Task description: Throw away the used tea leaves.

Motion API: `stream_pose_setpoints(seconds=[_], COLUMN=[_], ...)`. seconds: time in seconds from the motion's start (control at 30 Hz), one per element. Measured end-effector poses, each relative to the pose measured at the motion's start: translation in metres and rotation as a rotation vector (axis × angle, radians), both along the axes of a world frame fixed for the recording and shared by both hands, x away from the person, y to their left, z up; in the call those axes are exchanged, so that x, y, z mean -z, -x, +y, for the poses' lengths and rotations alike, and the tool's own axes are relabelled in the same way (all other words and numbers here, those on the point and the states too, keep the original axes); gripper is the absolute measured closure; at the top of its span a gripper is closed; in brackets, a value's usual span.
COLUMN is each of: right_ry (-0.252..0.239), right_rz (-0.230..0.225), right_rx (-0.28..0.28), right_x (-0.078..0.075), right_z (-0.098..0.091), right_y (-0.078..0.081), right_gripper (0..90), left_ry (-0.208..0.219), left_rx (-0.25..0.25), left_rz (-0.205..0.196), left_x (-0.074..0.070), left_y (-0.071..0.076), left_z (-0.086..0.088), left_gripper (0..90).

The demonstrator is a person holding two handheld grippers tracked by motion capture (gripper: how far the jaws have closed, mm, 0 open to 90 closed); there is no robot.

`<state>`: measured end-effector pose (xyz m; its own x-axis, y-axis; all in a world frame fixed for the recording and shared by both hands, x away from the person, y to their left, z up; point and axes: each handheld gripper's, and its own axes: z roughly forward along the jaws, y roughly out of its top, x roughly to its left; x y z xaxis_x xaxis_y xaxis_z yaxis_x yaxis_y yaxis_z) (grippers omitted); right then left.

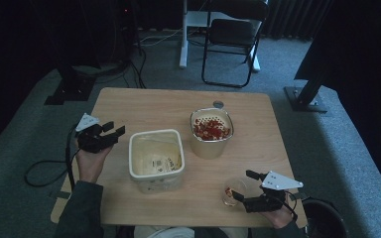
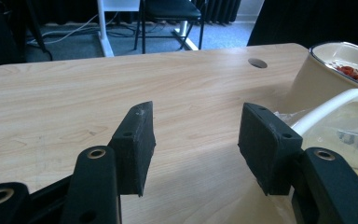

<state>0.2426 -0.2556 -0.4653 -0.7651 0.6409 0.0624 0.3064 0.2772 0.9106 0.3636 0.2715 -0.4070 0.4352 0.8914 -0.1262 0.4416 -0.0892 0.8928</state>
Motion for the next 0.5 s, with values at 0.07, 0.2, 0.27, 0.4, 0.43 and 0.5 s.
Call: stream_pose_setpoints(seconds=[0.07, 0.2, 0.27, 0.4, 0.43, 0.5], right_ry=[0.003, -0.004, -0.015, -0.019, -0.028, -0.033], right_rz=[0.010, 0.015, 0.014, 0.015, 0.014, 0.010], right_rx=[-0.013, -0.014, -0.019, -0.016, -0.027, -0.033], right_x=[0.0027, 0.0078, 0.0092, 0.0096, 0.0093, 0.0088], right_z=[-0.0002, -0.0007, -0.0015, -0.0024, -0.0029, -0.0024], right_y=[0.0006, 0.0016, 0.0023, 0.0048, 0.0050, 0.0057], right_gripper=[10.0, 9.9, 9.9, 10.0, 9.9, 9.9], left_ry=[0.000, 0.001, 0.001, 0.003, 0.004, 0.005], left_rx=[-0.001, -0.004, -0.005, -0.007, -0.008, -0.008], left_rz=[0.000, 0.000, 0.000, 0.003, 0.003, 0.005], left_x=[0.0001, 0.0004, 0.0007, 0.0017, 0.0021, 0.0026], left_y=[0.0000, 0.0005, 0.0008, 0.0010, 0.0009, 0.0008], left_z=[-0.0001, 0.0004, 0.0011, 0.0017, 0.0017, 0.0016], left_gripper=[46.4, 46.4, 46.4, 46.4, 46.4, 46.4])
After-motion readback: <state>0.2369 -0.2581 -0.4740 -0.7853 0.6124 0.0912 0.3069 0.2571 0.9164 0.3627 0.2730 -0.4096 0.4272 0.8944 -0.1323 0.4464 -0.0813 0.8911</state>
